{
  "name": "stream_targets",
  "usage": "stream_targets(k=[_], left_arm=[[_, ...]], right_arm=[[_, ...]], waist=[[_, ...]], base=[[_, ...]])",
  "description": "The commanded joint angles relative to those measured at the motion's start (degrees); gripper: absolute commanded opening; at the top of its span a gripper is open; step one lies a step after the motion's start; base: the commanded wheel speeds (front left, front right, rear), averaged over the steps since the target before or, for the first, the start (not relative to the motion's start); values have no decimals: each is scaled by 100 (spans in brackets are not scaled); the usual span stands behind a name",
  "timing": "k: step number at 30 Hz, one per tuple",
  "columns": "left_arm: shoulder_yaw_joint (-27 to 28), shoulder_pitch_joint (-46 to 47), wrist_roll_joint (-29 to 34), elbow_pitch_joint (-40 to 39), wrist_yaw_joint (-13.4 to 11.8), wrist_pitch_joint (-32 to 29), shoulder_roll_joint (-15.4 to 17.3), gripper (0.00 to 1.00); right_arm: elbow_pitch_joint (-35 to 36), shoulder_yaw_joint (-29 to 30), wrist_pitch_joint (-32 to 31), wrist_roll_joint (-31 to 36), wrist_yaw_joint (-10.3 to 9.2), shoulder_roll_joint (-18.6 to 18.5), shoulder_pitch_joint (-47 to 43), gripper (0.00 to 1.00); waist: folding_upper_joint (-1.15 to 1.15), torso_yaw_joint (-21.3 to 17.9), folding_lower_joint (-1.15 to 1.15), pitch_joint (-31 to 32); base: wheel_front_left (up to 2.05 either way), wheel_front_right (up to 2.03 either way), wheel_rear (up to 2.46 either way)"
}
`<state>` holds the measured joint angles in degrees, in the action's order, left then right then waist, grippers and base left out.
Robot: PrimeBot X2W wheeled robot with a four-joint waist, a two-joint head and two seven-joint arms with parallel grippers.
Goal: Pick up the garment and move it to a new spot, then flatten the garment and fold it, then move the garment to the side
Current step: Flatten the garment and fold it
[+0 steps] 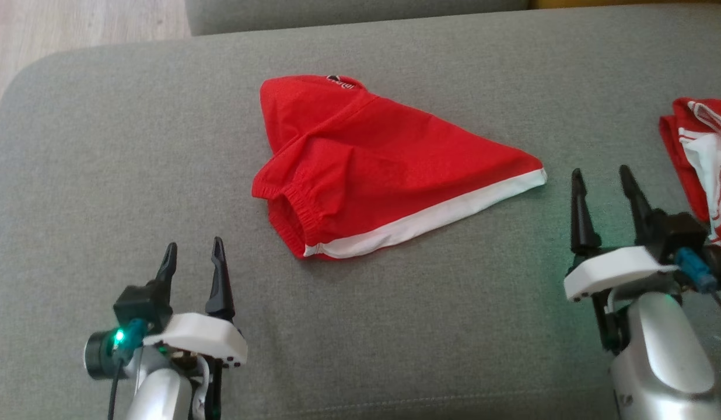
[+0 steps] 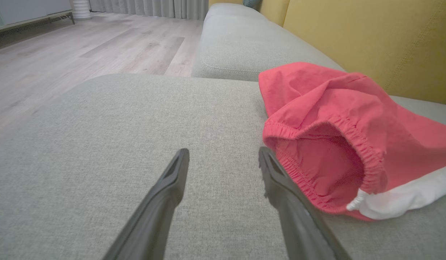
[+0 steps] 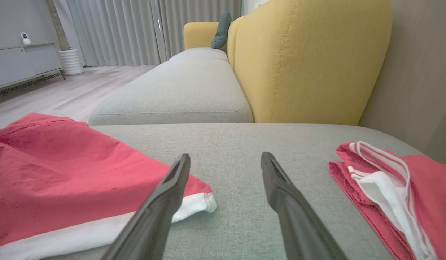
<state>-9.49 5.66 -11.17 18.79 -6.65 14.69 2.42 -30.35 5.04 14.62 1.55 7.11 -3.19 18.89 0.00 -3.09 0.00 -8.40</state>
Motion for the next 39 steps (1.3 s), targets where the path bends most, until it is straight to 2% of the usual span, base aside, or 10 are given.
stream_targets(k=[1,10,17,25,33,39], left_arm=[[222,86,50,-207,-27,30,46,100],[124,-37,26,-255,-70,30,46,100],[-296,139,-112,-206,313,30,46,100],[-759,495,-339,311,772,30,46,100],[-791,612,-405,551,914,30,46,100],[-751,540,-282,115,871,30,46,100]], right_arm=[[248,-233,38,-115,37,29,-8,100],[199,-445,38,-288,37,30,-209,100],[205,-579,38,-388,37,31,-103,100],[247,-601,38,-434,37,31,59,100],[266,-592,38,-484,37,31,96,100],[255,-547,38,-539,37,31,114,100]], waist=[[0,-18,0,38],[0,-44,0,95],[0,-192,0,-148],[0,-479,0,-508],[0,-607,0,-643],[0,-565,0,-691]], base=[[0,0,0],[0,0,0],[0,0,0],[0,0,0],[0,0,0],[0,0,0]])
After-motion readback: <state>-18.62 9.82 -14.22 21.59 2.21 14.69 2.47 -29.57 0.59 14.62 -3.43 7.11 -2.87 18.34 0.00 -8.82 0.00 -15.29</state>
